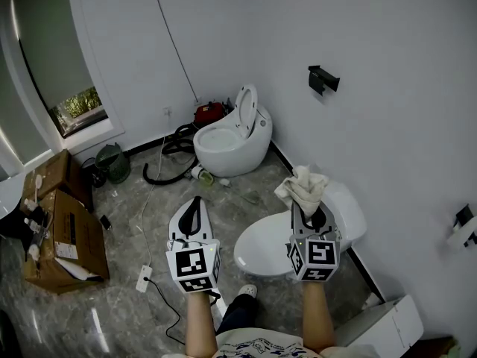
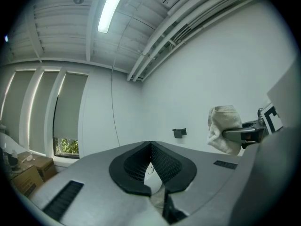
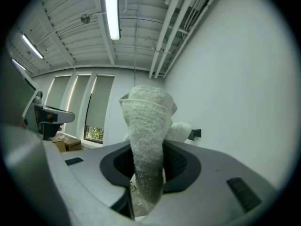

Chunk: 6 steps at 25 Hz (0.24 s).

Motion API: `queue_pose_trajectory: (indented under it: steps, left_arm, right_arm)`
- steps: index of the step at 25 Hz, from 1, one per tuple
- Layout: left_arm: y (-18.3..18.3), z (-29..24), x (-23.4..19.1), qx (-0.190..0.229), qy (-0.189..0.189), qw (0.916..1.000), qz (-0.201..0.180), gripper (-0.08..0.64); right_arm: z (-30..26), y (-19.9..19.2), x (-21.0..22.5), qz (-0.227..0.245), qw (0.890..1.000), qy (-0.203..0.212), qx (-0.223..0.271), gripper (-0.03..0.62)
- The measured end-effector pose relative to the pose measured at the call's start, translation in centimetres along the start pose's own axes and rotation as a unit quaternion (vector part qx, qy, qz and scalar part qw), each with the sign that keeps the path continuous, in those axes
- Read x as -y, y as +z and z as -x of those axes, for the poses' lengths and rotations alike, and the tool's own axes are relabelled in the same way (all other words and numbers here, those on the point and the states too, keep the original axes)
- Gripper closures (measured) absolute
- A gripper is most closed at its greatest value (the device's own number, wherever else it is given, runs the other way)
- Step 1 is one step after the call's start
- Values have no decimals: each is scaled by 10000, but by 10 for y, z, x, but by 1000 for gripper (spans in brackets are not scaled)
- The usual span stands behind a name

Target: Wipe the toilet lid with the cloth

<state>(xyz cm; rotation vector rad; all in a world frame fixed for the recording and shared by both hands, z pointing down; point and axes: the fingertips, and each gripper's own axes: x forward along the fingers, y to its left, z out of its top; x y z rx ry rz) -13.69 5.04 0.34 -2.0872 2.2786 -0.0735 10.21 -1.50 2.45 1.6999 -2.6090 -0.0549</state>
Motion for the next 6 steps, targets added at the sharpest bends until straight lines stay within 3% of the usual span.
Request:
queue_pose_trajectory:
  steps: [6]
  left_arm:
    - [5, -2, -1, 133, -87, 9999, -7, 557]
  right_arm:
    - [-2, 7, 0, 5, 10000, -14, 55, 483]
